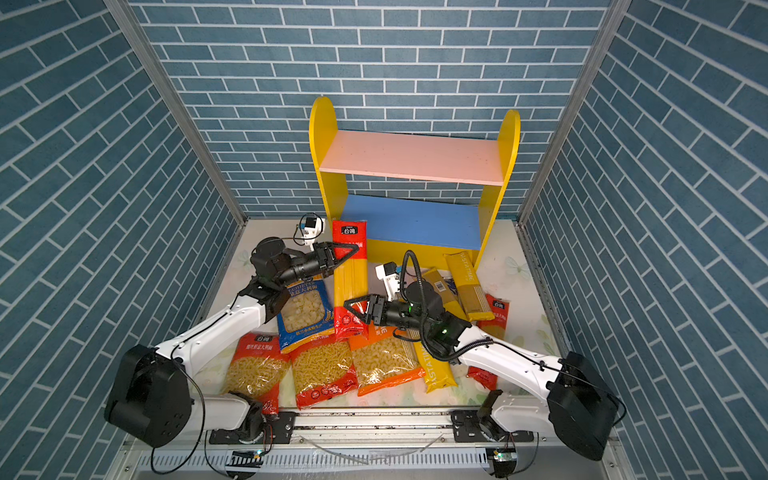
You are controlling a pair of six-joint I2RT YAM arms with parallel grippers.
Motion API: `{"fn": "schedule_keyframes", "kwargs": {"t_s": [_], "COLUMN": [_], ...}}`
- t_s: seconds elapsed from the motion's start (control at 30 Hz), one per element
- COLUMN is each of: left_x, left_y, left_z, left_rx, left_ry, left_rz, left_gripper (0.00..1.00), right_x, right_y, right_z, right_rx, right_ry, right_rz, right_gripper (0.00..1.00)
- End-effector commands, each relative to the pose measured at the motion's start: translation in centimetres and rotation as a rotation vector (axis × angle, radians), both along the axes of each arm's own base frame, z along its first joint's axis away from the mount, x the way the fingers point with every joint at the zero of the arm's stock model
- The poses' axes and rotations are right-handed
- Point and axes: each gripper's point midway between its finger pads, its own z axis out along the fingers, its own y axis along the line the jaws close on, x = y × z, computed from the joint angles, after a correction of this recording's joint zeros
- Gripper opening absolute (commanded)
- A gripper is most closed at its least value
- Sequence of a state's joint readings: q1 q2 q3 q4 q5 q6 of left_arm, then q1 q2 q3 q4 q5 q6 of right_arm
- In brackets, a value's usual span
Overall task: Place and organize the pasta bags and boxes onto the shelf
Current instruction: 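Lift the spaghetti pack upright with both grippers toward the shelf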
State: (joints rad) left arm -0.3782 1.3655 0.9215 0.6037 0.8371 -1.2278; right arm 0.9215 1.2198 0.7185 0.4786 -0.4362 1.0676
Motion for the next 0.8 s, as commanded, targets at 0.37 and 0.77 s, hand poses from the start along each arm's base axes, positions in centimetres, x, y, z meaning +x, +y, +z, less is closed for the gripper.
{"fn": "schedule_keyframes", "kwargs": {"t_s": [0.37, 0.77], "left_x": [1.8, 5.6], "left_y": [0.8, 5.7], "left_z": [11.3, 12.9], "left_rx": [-0.144, -0.109], "left_ry": [-0.206, -0.193], "left_rz": [-0.010, 0.126], "left_gripper": [0.26, 0.75], "right_x": [2.3, 7.8], "right_y": [-1.0, 0.5], "right_z": [9.7, 20.7], "right_rx": [0.170, 0.298], "right_ry": [-0.203, -0.334], "right_rz": [-0.040, -0.072], "right_gripper": [0.32, 0.14]}}
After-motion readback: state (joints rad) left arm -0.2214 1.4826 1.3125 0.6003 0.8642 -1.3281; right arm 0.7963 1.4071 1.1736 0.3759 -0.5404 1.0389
